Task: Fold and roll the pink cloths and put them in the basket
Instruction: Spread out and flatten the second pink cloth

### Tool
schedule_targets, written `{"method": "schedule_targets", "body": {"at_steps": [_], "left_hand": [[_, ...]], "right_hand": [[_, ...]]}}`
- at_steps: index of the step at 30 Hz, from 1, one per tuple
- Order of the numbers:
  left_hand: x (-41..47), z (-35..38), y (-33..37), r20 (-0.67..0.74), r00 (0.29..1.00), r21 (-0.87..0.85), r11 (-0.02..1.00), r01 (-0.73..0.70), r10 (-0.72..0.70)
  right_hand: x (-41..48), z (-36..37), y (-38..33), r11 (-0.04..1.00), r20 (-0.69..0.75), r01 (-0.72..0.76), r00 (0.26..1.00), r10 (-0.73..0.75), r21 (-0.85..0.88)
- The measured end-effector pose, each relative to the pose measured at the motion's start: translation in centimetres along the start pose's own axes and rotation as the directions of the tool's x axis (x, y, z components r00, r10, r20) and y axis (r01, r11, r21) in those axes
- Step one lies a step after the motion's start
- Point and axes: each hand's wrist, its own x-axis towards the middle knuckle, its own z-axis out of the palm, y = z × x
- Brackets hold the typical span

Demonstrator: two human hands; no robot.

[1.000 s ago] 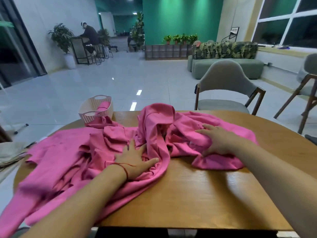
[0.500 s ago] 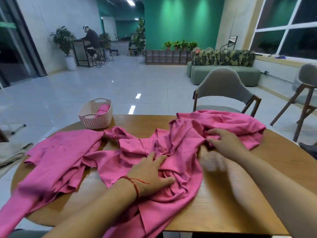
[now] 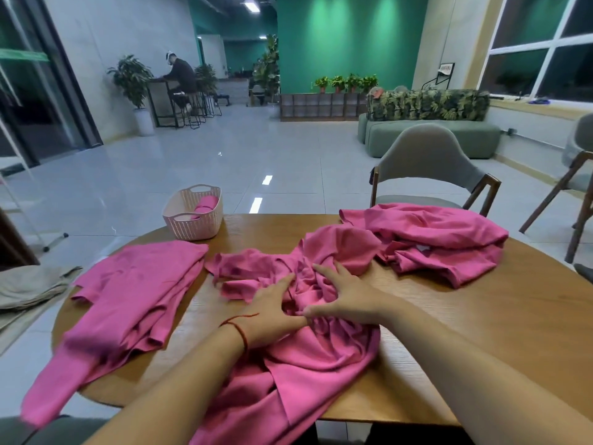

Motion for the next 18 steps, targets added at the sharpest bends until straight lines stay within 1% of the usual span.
{"method": "schedule_targets", "body": {"at_steps": [1,2,3,4,6,7,8,10,12,14,15,18], "left_hand": [[-0.4,0.3,0.5,0.042,0.999,-0.159,0.987,-0.016,0.023],[-0.6,0.6,0.8,0.075,0.996,-0.316,0.948,-0.015,0.041],[-0.9,0.7,1.0,0.088,0.994,-0.441,0.897,-0.015,0.060],[-1.1,0.9,1.3,0.069,0.994,-0.542,0.840,-0.032,0.083],[-1.3,1.3,1.8,0.014,0.993,-0.639,0.765,-0.083,0.119],[-1.6,1.5,2.3,-0.014,0.991,-0.652,0.749,-0.113,0.136],[-1.8,1.6,2.7,-0.032,0.989,-0.651,0.748,-0.130,0.144],[-2.8,1.0,4.1,-0.086,0.985,-0.573,0.802,-0.172,0.150],[-3.8,-0.5,5.1,-0.179,0.965,-0.471,0.845,-0.254,0.191],[-4.5,-3.4,5.2,-0.233,0.945,-0.405,0.860,-0.311,0.231],[-4.6,-5.1,5.0,-0.255,0.935,-0.364,0.871,-0.330,0.247],[-5.0,-10.8,4.2,-0.267,0.912,-0.229,0.899,-0.373,0.311]], "right_hand": [[0.1,1.0,0.1,1.000,-0.032,0.006,0.999,-0.006,0.000],[0.3,1.9,0.2,0.999,-0.090,0.009,0.996,-0.006,0.034],[0.5,2.7,0.3,0.996,-0.159,0.013,0.987,0.002,0.092],[0.7,3.4,0.3,0.987,-0.222,0.025,0.975,0.011,0.159],[0.6,4.3,-0.4,0.957,-0.284,0.073,0.959,0.010,0.282],[0.4,4.5,-1.2,0.928,-0.290,0.112,0.957,-0.004,0.356],[0.4,4.8,-2.0,0.886,-0.296,0.145,0.955,-0.010,0.439],[0.4,5.1,-3.9,0.787,-0.341,0.224,0.940,-0.018,0.576],[0.4,5.1,-6.0,0.689,-0.425,0.320,0.905,-0.019,0.650],[0.9,4.2,-8.1,0.644,-0.475,0.374,0.880,-0.019,0.667],[1.4,3.5,-9.3,0.642,-0.495,0.397,0.868,-0.031,0.656],[2.8,1.2,-13.7,0.572,-0.519,0.482,0.847,-0.111,0.664]]}}
